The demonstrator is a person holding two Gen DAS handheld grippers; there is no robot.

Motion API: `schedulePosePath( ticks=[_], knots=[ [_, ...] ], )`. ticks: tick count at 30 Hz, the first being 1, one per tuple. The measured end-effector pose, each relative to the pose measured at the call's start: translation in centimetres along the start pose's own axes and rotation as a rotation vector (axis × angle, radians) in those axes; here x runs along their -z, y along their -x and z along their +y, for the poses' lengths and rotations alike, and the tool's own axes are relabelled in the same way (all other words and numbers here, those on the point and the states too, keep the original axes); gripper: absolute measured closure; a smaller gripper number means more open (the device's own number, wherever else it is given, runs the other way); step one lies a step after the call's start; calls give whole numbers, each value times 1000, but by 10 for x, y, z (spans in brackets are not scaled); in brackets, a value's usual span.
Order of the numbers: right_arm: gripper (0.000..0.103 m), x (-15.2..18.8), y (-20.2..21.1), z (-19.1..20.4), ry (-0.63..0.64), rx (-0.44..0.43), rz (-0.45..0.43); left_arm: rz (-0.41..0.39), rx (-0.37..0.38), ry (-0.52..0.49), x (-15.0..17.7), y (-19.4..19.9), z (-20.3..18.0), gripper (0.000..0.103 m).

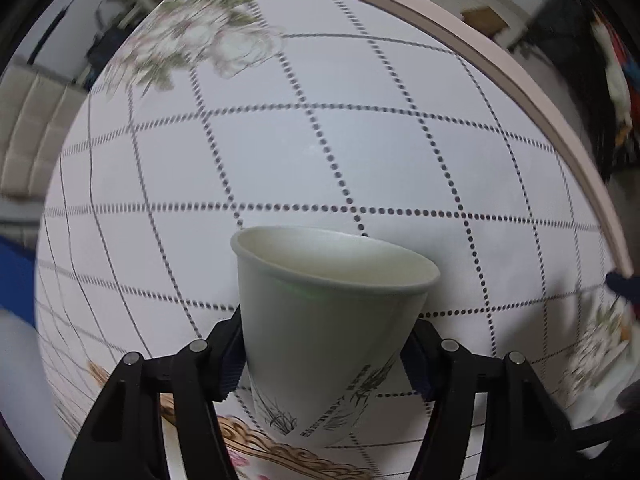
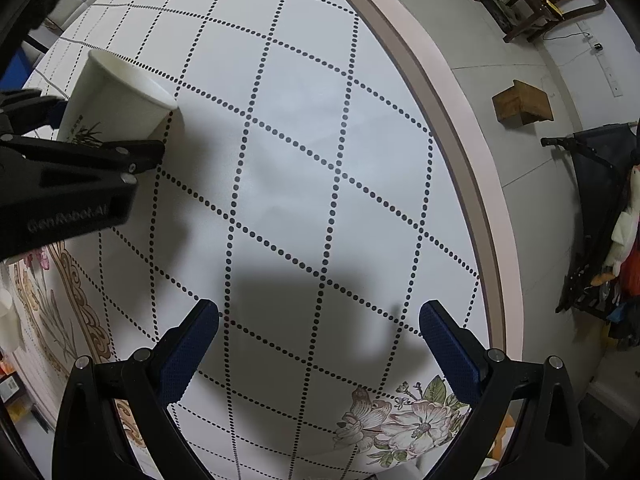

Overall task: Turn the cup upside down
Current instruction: 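Lift the cup with the left tool, stand it rim-up beside the flower oval, release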

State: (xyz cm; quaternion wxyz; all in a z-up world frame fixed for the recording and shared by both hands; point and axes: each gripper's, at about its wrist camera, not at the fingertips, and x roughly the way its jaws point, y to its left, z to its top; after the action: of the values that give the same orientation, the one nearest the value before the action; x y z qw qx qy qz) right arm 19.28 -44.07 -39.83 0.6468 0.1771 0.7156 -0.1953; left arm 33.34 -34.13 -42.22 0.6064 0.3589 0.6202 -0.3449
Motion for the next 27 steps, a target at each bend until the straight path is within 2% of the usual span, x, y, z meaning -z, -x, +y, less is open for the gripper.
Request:
schedulePosePath(
  ticks=[5, 10, 19, 23, 27],
  knots=[
    [1, 5, 1, -3, 6, -2, -1, 21, 108, 201, 25, 0, 27, 41],
    [1, 16, 5, -2, 24, -10, -5, 33, 199, 370, 76, 3, 43, 41],
    [1, 56, 16, 16, 110, -47, -8, 61, 288, 720, 224, 1, 47, 41],
    [1, 83, 19, 32, 173, -62, -10, 40, 300, 873, 302, 1, 54, 41],
    [1, 108, 18, 49, 234, -68, -6, 29, 297, 962, 350, -11, 71, 41]
  ],
)
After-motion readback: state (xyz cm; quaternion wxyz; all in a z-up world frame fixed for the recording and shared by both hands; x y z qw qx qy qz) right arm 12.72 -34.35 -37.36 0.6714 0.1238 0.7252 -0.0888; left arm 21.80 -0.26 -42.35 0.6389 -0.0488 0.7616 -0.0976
